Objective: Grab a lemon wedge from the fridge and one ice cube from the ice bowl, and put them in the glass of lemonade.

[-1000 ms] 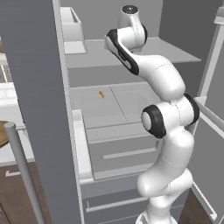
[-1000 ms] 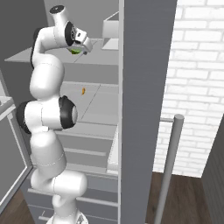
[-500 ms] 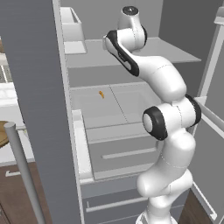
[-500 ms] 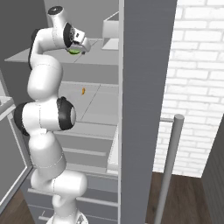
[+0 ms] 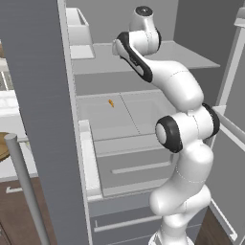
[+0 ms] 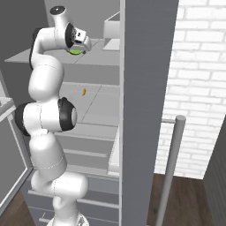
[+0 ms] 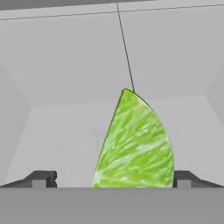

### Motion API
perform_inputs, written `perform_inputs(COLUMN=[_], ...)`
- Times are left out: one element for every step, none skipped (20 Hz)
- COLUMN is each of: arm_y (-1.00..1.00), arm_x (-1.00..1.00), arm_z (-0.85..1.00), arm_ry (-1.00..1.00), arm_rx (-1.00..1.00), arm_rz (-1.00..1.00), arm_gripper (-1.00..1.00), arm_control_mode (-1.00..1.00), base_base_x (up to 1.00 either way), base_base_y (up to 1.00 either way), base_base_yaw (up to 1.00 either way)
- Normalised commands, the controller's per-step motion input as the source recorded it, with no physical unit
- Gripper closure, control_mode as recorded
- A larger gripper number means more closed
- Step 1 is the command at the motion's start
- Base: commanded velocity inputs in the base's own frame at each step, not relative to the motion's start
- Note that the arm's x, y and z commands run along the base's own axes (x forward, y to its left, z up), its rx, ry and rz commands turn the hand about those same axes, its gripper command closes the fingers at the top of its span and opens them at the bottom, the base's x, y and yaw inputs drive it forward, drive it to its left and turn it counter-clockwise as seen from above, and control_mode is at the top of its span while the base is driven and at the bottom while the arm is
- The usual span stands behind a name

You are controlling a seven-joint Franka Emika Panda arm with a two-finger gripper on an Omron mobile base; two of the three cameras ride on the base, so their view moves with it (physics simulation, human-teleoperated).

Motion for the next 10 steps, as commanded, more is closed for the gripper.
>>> perform_inputs(arm_y=[-0.01,0.00,0.00,0.00,0.00,0.00,0.00,0.00,0.00,0.00], arm_x=[0.00,0.00,0.00,0.00,0.00,0.00,0.00,0.00,0.00,0.00], arm_z=[0.00,-0.01,0.00,0.00,0.00,0.00,-0.01,-0.01,-0.06,-0.06], arm_ry=[0.00,0.00,0.00,0.00,0.00,0.00,0.00,0.00,0.00,0.00], arm_rx=[0.00,0.00,0.00,0.00,0.00,0.00,0.00,0.00,0.00,0.00], arm_rz=[0.00,0.00,0.00,0.00,0.00,0.00,0.00,0.00,0.00,0.00], arm_gripper=[-1.00,-1.00,-1.00,-1.00,-1.00,-1.00,-1.00,-1.00,1.00,1.00], arm_control_mode=[-1.00,-1.00,-1.00,-1.00,-1.00,-1.00,-1.00,-1.00,-1.00,-1.00], base_base_x=[0.00,0.00,0.00,0.00,0.00,0.00,0.00,0.00,0.00,0.00], base_base_y=[0.00,0.00,0.00,0.00,0.00,0.00,0.00,0.00,0.00,0.00], base_base_yaw=[0.00,0.00,0.00,0.00,0.00,0.00,0.00,0.00,0.00,0.00])
